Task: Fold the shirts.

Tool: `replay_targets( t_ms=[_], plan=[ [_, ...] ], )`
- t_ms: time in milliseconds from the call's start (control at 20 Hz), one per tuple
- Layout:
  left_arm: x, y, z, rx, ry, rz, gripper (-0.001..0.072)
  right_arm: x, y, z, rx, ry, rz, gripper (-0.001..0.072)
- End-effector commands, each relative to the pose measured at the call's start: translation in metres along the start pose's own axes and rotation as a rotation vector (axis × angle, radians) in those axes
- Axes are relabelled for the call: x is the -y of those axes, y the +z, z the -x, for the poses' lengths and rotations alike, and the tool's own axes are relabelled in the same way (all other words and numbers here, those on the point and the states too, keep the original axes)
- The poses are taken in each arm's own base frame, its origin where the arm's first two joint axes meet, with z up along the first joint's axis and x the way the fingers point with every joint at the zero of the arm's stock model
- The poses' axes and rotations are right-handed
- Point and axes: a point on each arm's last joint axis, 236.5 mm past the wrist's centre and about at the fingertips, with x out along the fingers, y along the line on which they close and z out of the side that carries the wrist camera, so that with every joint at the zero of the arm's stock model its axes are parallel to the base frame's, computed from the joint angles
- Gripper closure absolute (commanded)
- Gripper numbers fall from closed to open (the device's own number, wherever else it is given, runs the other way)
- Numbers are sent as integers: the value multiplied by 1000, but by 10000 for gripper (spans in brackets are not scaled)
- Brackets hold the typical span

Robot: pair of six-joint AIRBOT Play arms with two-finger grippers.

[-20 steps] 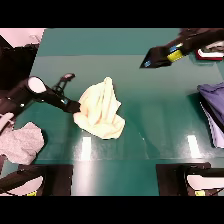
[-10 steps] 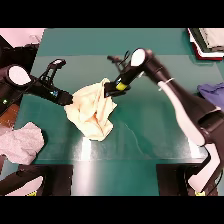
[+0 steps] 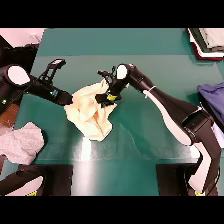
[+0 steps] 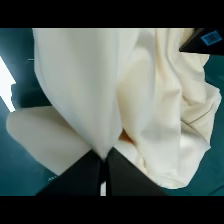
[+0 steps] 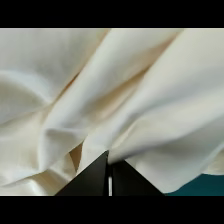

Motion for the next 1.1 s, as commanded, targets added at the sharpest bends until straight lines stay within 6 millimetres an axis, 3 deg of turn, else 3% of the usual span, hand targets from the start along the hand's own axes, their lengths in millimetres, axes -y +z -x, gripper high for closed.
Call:
replay_targets(
  t_ms=[0,100,200,300,500,700,900,1000,1050],
  plan=[
    [-12,10,20,35,79,-45,683,20,1,35,40,-118,55,699],
    [-18,31,64,117,169,-101,683,51,4,97,124,-286,77,698],
    [-10,47,117,210,217,-143,683,76,-1,177,238,-429,71,698],
    [8,56,165,296,225,-174,683,80,-15,241,340,-456,55,699],
    [48,46,239,380,190,-232,682,64,-51,337,542,-462,56,699],
    [96,24,290,425,91,-297,683,45,-99,397,670,-474,78,699],
    [161,25,351,637,-51,-433,683,38,-141,447,808,-495,60,699],
    [173,30,361,692,-83,-464,683,45,-153,461,842,-514,25,700],
    [169,37,355,689,-82,-452,683,51,-155,463,840,-523,5,700]
  ],
)
